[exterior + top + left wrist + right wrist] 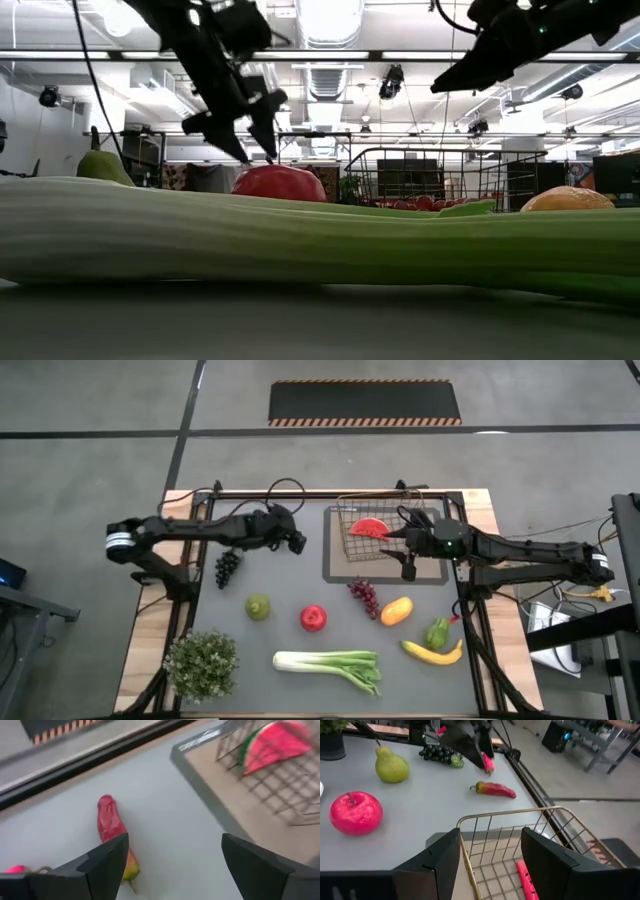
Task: Build produce basket
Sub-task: Put the right chili pepper into the wire basket
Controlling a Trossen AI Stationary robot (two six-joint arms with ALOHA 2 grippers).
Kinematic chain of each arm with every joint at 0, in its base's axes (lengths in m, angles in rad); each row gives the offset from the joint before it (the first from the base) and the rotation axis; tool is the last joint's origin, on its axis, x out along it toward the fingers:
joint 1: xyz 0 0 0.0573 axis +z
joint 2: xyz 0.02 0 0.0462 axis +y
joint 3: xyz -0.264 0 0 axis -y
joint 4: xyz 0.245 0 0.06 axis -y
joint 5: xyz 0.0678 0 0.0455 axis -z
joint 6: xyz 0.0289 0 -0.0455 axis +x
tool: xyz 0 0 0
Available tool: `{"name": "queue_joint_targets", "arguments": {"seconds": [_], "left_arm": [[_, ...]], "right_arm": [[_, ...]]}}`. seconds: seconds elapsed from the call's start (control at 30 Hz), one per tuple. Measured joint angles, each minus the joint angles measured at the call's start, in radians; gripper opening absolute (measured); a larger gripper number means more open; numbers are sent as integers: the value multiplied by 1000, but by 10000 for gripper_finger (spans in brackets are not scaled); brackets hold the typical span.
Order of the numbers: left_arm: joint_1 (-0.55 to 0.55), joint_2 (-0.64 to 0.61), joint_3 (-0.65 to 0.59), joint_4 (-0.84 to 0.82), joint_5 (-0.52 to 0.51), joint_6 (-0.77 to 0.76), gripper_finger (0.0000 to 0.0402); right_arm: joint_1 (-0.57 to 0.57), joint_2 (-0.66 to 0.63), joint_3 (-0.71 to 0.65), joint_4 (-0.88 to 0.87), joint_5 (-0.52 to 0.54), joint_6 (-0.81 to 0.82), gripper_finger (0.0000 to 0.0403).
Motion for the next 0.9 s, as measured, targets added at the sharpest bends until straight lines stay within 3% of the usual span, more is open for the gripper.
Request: {"name": "queue_joint_targets", "arguments": {"seconds": [0.37, 0.67, 0.77, 0.9], "left_arm": [[168, 215, 28, 0, 77, -1, 301], [193, 326, 47, 1, 78, -26, 298], [193, 334, 43, 0, 78, -35, 276], [188, 336, 42, -15, 79, -62, 218]], "right_arm": [[0, -25, -54, 6, 0, -13, 196], [0, -25, -73, -2, 0, 26, 196], [0, -25, -77, -1, 0, 28, 196], [0, -24, -78, -1, 0, 30, 196]]}}
